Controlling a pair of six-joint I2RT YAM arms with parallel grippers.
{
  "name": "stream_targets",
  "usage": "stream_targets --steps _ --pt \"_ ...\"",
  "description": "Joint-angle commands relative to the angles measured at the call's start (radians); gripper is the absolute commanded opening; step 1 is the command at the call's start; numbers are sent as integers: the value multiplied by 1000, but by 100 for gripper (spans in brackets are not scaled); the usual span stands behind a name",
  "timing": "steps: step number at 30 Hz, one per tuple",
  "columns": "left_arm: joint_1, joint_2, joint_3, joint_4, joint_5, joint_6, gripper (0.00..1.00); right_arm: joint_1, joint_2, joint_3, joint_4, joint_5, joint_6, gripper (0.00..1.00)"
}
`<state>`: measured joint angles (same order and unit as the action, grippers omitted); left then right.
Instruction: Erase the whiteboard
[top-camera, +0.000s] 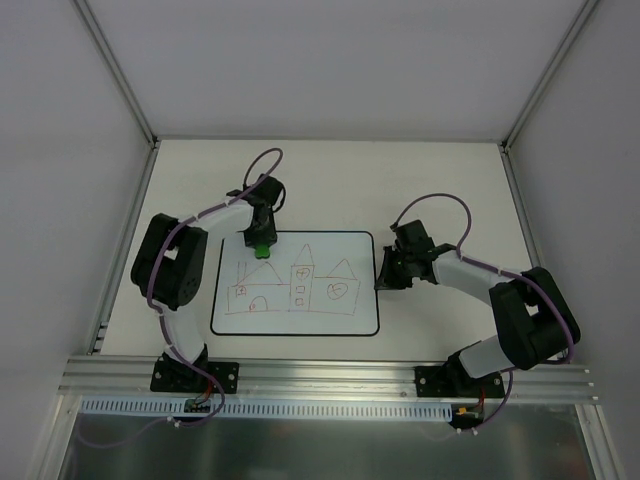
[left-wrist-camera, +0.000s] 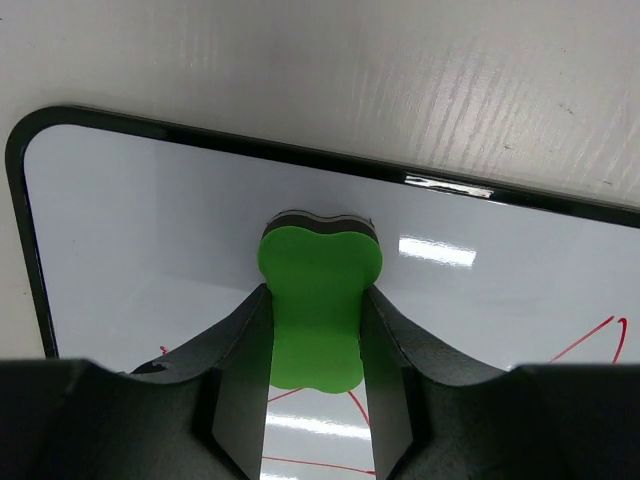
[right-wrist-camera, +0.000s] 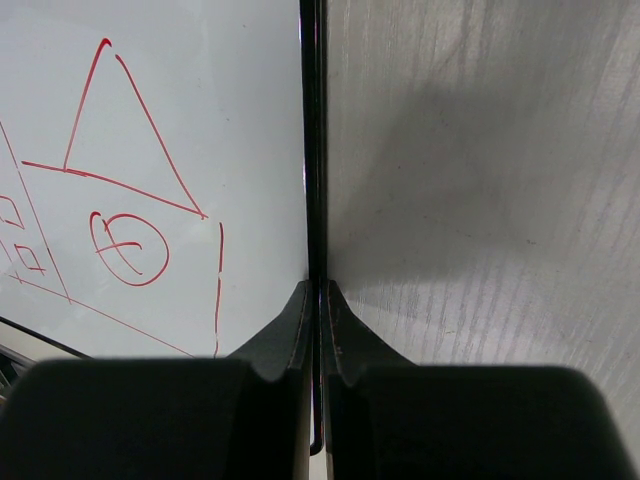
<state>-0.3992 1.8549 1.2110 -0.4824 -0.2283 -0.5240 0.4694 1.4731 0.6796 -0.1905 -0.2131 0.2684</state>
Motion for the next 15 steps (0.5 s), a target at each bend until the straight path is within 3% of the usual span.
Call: stream_targets --steps 1,8,15 --pt "14 24 -74 -50 44 -48 0 9 39 -25 -76 89 -35 0" --pt "103 -108 -175 -87 32 -71 0 8 32 -28 -75 87 -31 0" --pt "114 -190 -310 -101 43 -126 0 9 24 -31 -75 83 -31 0"
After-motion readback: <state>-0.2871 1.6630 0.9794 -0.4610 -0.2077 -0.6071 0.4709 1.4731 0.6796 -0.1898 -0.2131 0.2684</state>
